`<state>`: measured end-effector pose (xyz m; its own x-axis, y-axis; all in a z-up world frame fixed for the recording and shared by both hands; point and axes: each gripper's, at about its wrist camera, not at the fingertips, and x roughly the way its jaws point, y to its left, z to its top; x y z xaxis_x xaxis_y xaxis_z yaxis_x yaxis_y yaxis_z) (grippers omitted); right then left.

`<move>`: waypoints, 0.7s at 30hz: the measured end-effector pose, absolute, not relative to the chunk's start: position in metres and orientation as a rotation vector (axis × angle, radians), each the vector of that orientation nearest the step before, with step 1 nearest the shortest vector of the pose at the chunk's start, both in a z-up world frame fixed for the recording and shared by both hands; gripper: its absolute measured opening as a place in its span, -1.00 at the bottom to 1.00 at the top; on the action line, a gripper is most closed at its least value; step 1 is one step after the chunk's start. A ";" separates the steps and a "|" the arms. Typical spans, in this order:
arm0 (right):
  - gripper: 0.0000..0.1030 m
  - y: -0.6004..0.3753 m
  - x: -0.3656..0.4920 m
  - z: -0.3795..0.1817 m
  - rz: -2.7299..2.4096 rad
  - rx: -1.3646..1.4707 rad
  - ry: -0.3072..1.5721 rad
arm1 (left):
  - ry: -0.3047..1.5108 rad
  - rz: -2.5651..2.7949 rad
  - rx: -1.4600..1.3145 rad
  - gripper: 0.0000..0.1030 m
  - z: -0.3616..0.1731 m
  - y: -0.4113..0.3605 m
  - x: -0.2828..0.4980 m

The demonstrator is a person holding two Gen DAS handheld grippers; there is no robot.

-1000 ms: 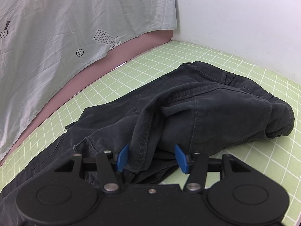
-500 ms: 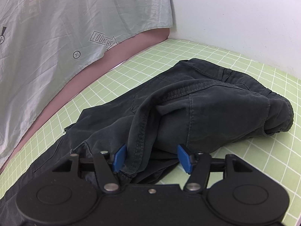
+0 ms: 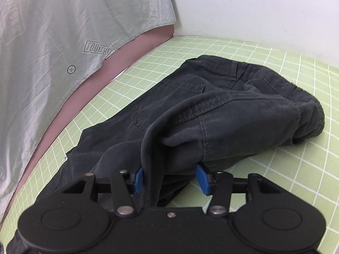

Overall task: Fold clothes
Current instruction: 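Pinch the folded trousers with both grippers, then open them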

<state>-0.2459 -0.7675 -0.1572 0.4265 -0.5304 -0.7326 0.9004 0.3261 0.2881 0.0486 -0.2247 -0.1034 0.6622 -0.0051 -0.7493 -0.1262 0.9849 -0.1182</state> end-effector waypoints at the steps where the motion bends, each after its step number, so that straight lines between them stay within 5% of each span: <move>1: 0.00 -0.766 -0.242 -0.153 -1.015 0.718 0.582 | 0.845 0.068 -0.164 -0.59 -0.103 -0.225 0.051; 6: -0.38 -0.773 -0.224 -0.141 -1.002 0.600 0.610 | 0.837 0.063 -0.151 -0.63 -0.098 -0.232 0.066; 8: -0.51 -0.782 -0.220 -0.141 -0.990 0.612 0.608 | 0.830 0.073 -0.137 -0.96 -0.095 -0.235 0.077; 12: -0.78 -0.797 -0.205 -0.138 -0.975 0.590 0.613 | 0.816 0.100 -0.105 -1.00 -0.091 -0.238 0.098; 21: -0.75 -0.793 -0.179 -0.152 -0.981 0.508 0.699 | 0.946 0.003 -0.042 -0.91 -0.121 -0.260 0.113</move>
